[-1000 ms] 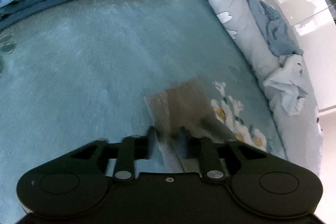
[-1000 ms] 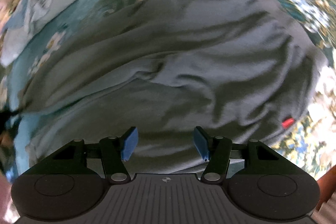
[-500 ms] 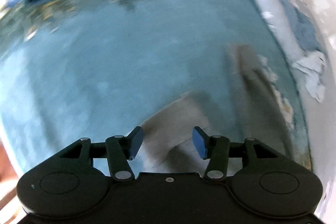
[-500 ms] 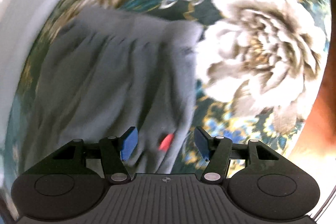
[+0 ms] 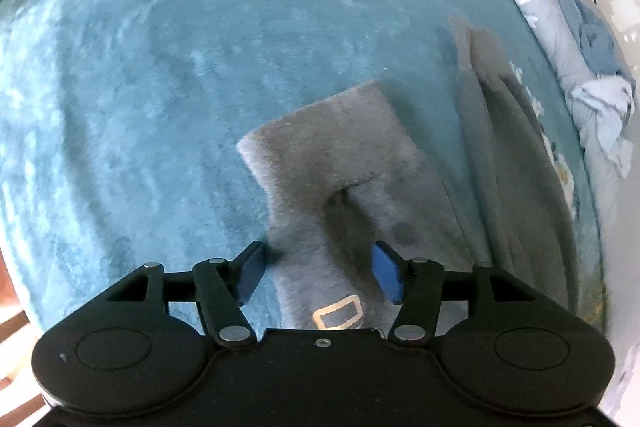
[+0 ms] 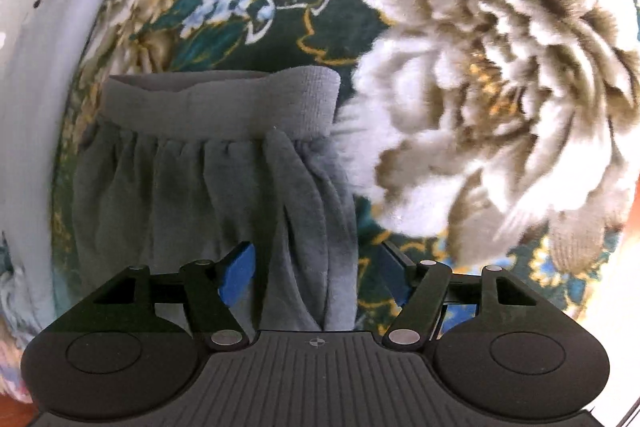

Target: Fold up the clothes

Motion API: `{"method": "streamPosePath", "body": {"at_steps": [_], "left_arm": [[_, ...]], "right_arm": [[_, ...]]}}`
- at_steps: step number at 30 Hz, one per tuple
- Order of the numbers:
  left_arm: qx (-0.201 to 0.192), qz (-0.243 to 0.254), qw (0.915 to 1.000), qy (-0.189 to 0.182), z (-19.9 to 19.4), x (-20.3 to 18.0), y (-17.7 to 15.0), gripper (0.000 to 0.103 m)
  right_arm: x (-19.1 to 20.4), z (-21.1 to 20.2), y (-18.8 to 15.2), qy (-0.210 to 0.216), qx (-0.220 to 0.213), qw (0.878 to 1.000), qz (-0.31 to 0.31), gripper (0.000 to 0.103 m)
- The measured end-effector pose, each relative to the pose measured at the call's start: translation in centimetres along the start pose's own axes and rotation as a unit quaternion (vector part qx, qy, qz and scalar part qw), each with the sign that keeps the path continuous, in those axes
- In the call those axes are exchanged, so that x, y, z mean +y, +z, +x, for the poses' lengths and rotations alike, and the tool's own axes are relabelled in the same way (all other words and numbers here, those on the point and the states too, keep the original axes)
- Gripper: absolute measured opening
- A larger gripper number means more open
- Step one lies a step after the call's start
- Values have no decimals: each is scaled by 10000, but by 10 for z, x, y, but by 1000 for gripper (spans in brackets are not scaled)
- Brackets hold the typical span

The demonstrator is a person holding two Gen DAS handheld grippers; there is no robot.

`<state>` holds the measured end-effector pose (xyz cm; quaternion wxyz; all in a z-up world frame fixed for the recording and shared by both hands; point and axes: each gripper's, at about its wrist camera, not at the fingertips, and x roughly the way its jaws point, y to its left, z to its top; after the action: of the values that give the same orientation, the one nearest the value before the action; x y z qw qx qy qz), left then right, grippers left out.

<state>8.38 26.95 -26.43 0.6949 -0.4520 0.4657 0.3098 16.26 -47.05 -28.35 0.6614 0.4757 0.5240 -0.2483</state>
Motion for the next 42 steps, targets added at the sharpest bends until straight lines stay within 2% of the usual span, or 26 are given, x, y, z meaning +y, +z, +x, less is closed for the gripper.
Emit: {"method": "streamPosePath", "body": {"at_steps": [2,5,6,9,11,15,18,23,31,34,35,36,40,42], "left_arm": [[-49,33,10000,22,1,-3,2,34],[-115,-1,9999,70,1,-6,5,19],[-134,-46,9999,96,0,-5,6,10],[-244,-72,9994,218,-6,-7,7,5],[-335,-27,9991,256,-13,-10,7,4],[-489,104,9986,161,-37,-12,11,4],[-484,214,9984,217,-45,-5,15,4],[-331,75,9976,596,-22,18,8,5],[-146,236,9972,700,-9,13,16,10],[-136,313,9965,768,-19,14,21,29],[-232,277,9960,813,-26,15,24,39],[-336,213,9954,867,-33,17,28,43],[-745,37,9943,759,-52,11,56,46],[-862,323,9936,660,-47,-9,73,49]], "right_arm": [[0,3,3,47,6,10000,63,60],[-1,8,6,85,45,9997,216,49],[-1,9,7,42,58,9997,212,37],[2,7,10,-33,49,9999,126,10],[5,2,9,-75,-23,9999,71,8],[6,-23,5,-109,-286,9995,-21,7],[-2,-33,4,-82,-221,9997,-64,7],[-10,-12,-1,-412,-32,9991,-95,7],[0,-12,0,-502,-22,9981,-356,12],[5,-30,2,-437,-275,9979,-394,24],[8,-37,3,-417,-397,9974,-424,27],[11,-45,6,-385,-523,9968,-466,31],[45,-60,26,-67,-821,9918,-981,38],[71,-53,37,163,-743,9893,-1243,43]]}}
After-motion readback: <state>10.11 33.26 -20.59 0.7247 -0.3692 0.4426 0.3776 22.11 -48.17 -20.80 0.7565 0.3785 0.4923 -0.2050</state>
